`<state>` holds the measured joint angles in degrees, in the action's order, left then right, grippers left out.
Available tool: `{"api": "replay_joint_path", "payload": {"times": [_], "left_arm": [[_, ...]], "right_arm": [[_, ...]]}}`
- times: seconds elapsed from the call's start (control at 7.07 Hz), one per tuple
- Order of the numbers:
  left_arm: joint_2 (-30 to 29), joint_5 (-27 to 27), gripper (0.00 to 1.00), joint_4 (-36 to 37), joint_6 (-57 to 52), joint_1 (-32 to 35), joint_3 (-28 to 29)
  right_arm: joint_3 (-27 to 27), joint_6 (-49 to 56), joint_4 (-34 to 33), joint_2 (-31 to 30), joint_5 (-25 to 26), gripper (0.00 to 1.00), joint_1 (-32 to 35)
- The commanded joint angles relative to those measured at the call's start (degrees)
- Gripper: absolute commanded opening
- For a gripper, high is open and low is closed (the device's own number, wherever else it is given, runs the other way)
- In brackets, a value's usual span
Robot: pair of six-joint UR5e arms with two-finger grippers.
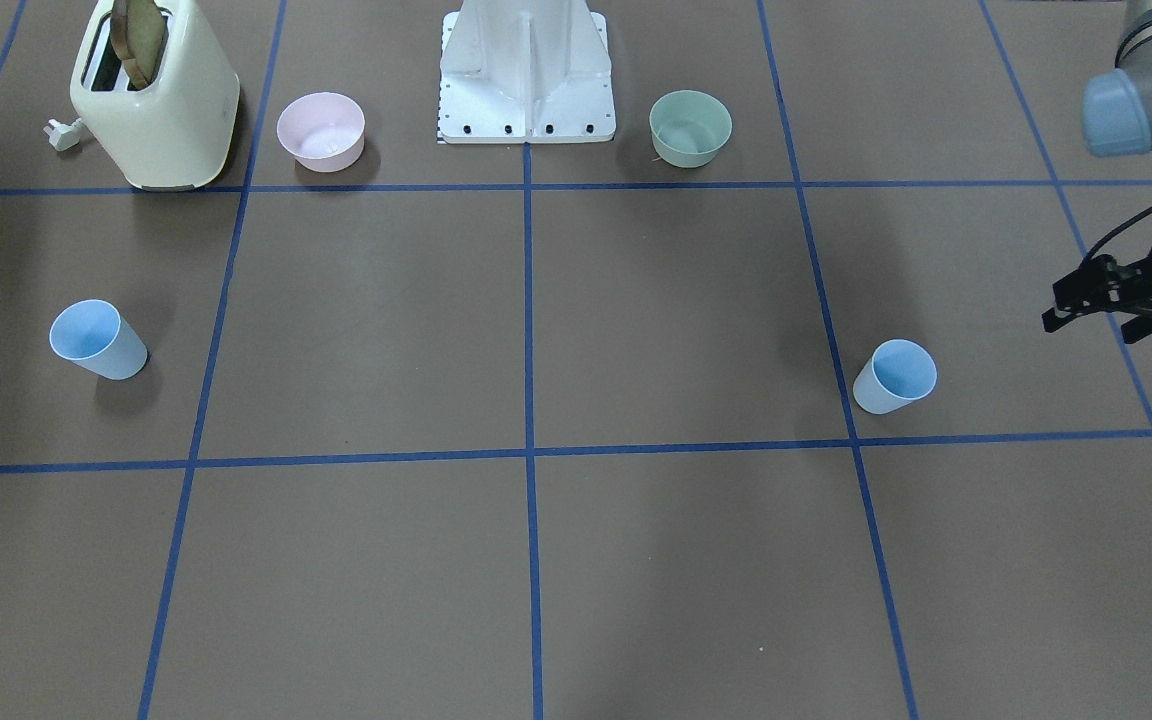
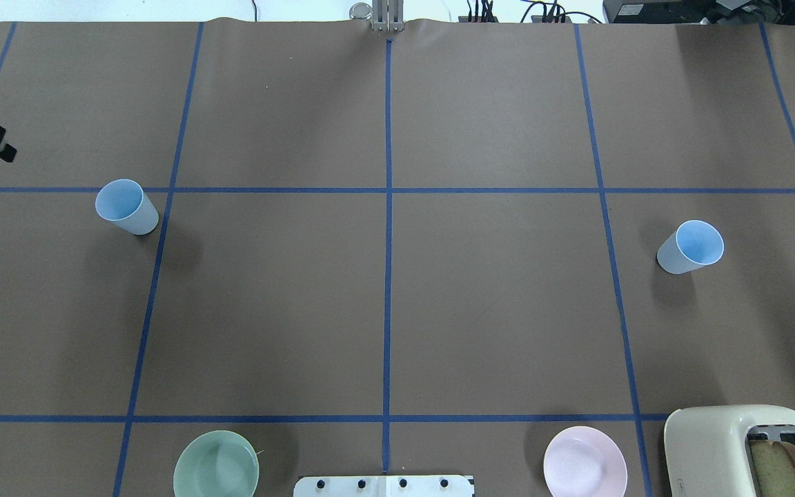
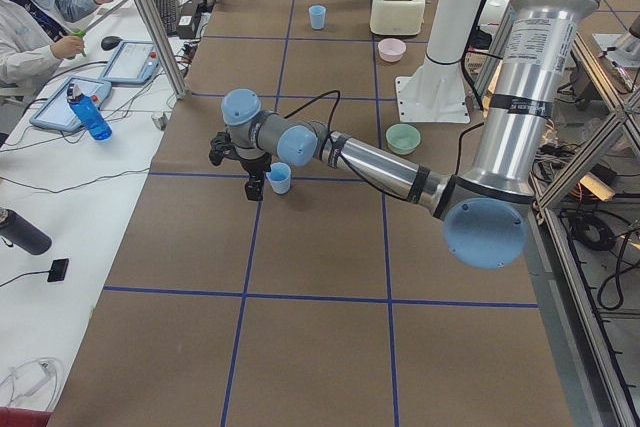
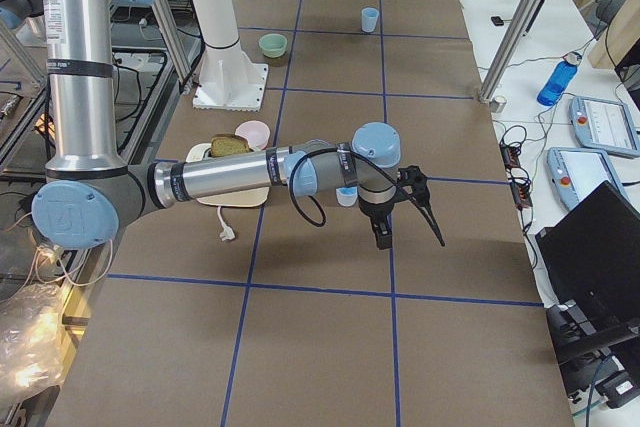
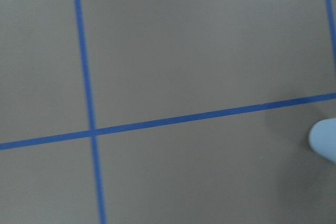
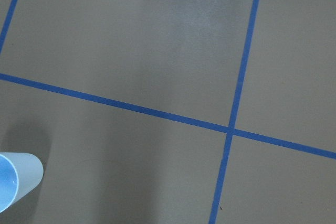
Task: Stack blue cups with both arms
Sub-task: 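Lower the left gripper onto a blue cup while the right reaches the other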
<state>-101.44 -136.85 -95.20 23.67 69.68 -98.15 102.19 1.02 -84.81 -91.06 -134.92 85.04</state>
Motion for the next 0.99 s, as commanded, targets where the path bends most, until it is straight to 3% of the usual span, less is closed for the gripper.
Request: {"api": "replay_joint_path", "payload": {"times": [0.0,0.14,0.57,0.85], "left_arm": [[-0.94,1.75,0.96,-5.95,5.68,-5.68,2.42],[-2.69,2.63,0.96,-6.14,5.77,-6.31,4.61],[-5.69,2.82,0.92,-6.40,6.03,-7.37,8.49],[-7.01,4.74,0.88,-7.19,7.61,-9.64,10.17]], "right_arm": [[0.03,-0.92,3.25,-1.22,-0.51,0.99,-3.90],[0.64,-2.67,4.12,-1.40,-0.34,0.99,-5.92],[0.91,-14.79,17.90,-5.52,-0.08,0.99,-12.07],[2.74,-15.25,18.37,-7.45,0.54,0.99,-13.58]]}}
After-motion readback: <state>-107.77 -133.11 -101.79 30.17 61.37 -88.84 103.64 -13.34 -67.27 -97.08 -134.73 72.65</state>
